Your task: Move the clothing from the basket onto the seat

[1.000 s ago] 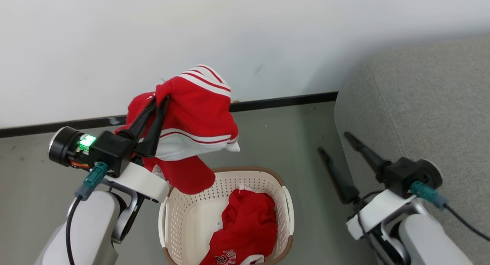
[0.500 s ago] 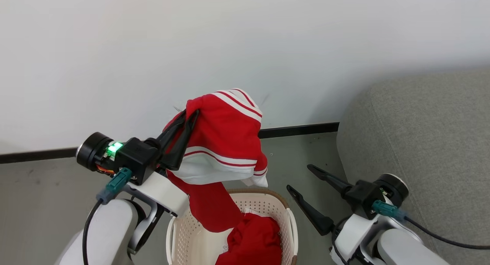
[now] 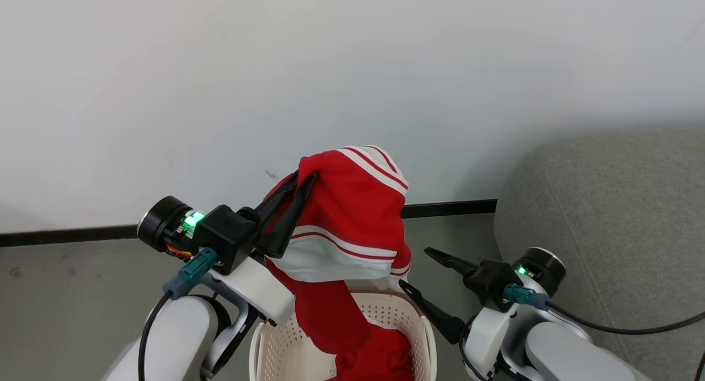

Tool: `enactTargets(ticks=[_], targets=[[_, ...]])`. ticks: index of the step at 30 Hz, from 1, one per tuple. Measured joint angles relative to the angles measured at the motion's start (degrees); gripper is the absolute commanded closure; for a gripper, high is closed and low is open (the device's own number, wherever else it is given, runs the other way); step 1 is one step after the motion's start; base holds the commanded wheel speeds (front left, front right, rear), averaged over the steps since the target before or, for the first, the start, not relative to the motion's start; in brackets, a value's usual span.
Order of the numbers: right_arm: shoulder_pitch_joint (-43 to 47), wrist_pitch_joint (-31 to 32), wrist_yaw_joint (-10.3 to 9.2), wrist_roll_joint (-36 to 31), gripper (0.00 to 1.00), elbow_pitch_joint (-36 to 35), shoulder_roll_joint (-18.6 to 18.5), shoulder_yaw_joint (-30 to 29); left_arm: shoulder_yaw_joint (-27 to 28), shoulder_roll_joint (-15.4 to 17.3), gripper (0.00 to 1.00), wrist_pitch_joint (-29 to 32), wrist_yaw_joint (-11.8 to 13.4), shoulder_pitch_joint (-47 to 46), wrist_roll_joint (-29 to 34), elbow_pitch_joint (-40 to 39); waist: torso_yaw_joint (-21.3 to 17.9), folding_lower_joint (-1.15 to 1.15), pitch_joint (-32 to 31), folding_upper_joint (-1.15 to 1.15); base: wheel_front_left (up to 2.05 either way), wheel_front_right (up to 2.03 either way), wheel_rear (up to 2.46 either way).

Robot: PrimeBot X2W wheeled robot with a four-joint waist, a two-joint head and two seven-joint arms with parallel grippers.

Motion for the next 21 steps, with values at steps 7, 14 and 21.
enactTargets(ticks=[7, 14, 21], targets=[[-2.5, 0.0, 0.00, 1.2, 0.00, 3.7, 2.3, 3.0, -0.8, -1.0, 1.00, 1.2, 0.0, 0.0, -0.4, -1.6, 1.1, 0.00, -0.6, 0.00, 0.00, 0.00, 0.00], [-5.2, 0.0, 0.01, 1.9, 0.00, 7.3, 4.8, 6.0, -1.6, -1.3, 1.00, 2.5, 0.0, 0.1, -0.5, -2.9, 2.0, 0.00, -0.8, 0.00, 0.00, 0.00, 0.00], [-7.3, -0.1, 0.01, 1.0, 0.57, 10.6, 6.0, 8.4, -1.9, -1.4, 1.00, 3.2, 0.0, 0.1, -1.0, -3.6, 2.7, 0.00, -0.8, 0.00, 0.00, 0.00, 0.00]])
